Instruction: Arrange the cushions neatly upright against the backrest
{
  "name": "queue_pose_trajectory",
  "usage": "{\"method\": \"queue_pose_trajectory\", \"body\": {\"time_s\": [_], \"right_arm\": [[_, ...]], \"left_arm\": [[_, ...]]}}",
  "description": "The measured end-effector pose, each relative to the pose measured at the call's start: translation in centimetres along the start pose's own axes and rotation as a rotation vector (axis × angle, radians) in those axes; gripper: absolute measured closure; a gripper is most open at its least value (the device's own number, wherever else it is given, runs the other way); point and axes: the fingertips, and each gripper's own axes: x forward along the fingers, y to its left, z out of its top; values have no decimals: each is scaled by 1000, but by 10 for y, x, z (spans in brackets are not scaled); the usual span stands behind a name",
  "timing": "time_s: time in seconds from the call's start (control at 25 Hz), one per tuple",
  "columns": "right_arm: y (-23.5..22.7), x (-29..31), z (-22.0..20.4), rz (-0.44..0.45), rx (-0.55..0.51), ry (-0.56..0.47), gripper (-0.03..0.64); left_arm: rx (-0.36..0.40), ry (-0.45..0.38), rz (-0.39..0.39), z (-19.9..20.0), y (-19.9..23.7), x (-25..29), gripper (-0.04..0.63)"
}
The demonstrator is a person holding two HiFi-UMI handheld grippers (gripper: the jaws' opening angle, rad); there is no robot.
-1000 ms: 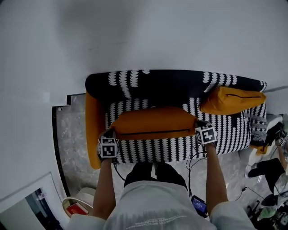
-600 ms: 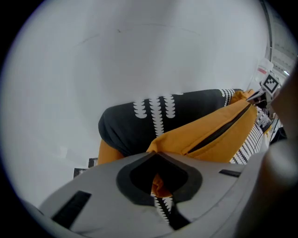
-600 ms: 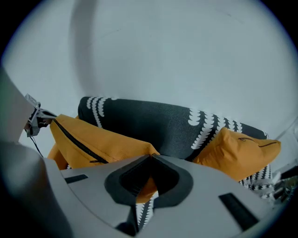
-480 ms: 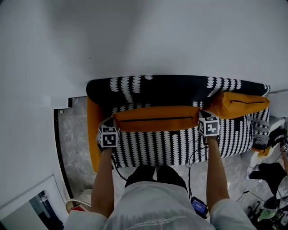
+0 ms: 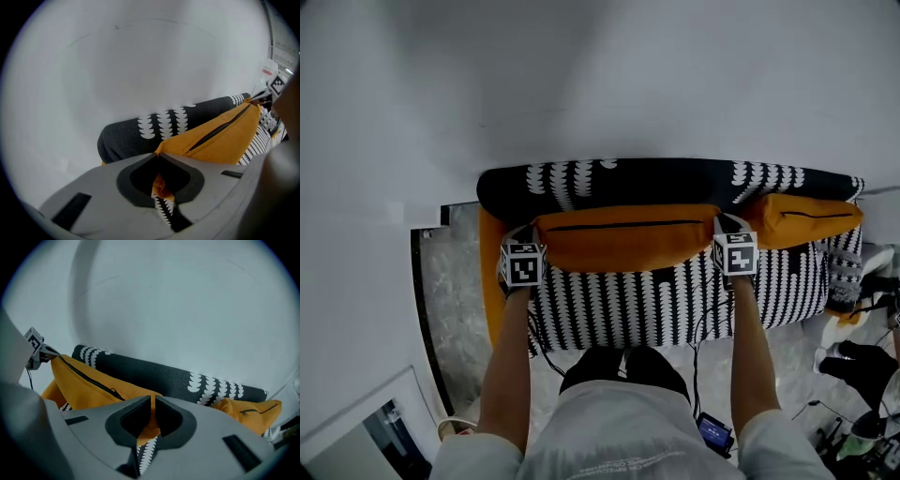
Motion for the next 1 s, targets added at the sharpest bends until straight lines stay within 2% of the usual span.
{"method": "queue_pose_trajectory", "body": {"time_s": [0.16,0.32,0.48,0.64,0.76,1.0], "right_arm": [[1,-3,10,8,-21,-6,603],[3,-21,18,0,0,-43,603],[5,-48,29,-9,32,-111,602],[8,-82,35,-3,43,-183,603],[13,-104,34,10,42,-212,603],[19,-156,25,1,21,-263,603]], "left_arm": [[3,-45,24,16,8,0,548],[-21,-101,28,32,11,-9,485],[-31,-172,52,46,13,-23,483],[-7,-171,-20,47,-12,-37,483],[25,-179,-60,47,-31,-54,508],[86,-258,-130,52,-75,-104,578]]}}
